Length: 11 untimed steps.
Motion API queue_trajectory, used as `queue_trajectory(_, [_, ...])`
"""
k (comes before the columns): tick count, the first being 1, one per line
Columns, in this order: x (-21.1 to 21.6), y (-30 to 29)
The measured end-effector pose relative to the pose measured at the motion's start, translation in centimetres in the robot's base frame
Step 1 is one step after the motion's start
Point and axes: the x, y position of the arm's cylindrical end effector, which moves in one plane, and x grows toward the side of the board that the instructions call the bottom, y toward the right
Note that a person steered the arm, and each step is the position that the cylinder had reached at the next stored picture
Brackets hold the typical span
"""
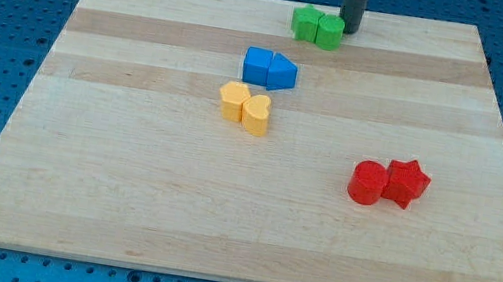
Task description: Push blue cube along with blue triangle up a bit
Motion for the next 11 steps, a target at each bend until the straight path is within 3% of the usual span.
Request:
queue_trajectory(2, [4.3, 0.0])
queue_trajectory(5, [14.7, -1.9])
queue_trajectory(7, [13.4, -9.9])
queue_trajectory(11, [11.2, -11.2])
